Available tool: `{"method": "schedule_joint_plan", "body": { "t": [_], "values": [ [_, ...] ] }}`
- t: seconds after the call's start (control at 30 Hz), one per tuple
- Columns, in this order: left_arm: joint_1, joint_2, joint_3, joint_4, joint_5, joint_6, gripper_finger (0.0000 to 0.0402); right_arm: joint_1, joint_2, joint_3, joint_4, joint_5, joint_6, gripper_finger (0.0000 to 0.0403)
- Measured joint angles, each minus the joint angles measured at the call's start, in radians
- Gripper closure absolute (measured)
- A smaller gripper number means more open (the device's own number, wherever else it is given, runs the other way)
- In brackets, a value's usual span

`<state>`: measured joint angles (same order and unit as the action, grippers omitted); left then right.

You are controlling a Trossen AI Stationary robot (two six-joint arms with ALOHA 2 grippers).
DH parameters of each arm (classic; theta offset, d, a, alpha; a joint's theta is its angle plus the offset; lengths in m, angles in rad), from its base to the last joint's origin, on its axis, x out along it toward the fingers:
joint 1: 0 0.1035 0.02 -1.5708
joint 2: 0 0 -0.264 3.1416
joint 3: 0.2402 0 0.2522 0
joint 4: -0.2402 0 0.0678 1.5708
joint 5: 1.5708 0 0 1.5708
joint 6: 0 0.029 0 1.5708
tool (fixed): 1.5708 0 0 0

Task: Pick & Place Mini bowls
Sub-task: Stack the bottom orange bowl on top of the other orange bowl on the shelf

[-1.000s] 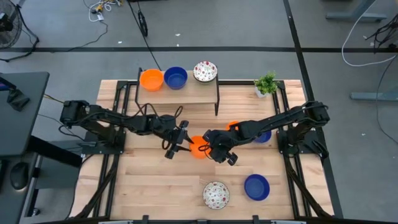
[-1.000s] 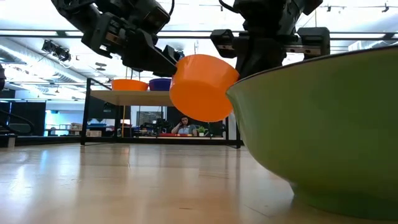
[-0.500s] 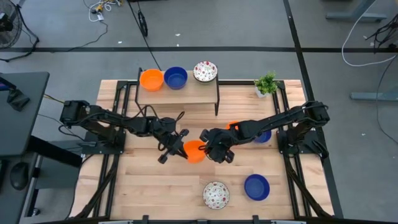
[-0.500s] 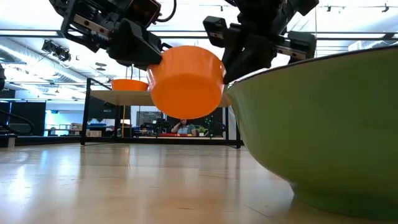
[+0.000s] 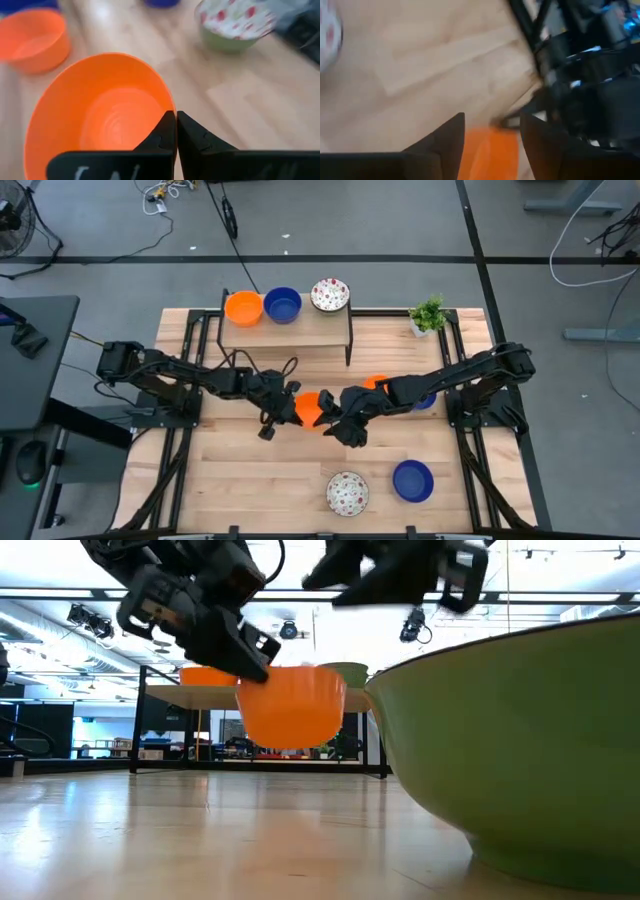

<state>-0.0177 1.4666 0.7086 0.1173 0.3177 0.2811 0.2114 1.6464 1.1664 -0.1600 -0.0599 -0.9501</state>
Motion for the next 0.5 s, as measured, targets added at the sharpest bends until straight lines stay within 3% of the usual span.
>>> {"method": "schedule_joint_plan", "body": {
  "t": [0.13,0.3,0.5],
  "values": [
    [-0.017,-0.008,0.015,-0.076,-0.161,0.0,0.0397,0.022,-0.038,0.0,-0.053,0.017,0.238,0.0218],
    [-0.052,-0.02,0.173,-0.35,-0.337,-0.009,0.0396,0.035,-0.047,-0.018,-0.129,0.042,0.543,0.0246],
    [-0.07,-0.021,0.452,-0.738,-0.565,-0.065,0.0397,0.07,-0.047,-0.147,-0.041,0.287,0.763,0.0287]
  ]
}}
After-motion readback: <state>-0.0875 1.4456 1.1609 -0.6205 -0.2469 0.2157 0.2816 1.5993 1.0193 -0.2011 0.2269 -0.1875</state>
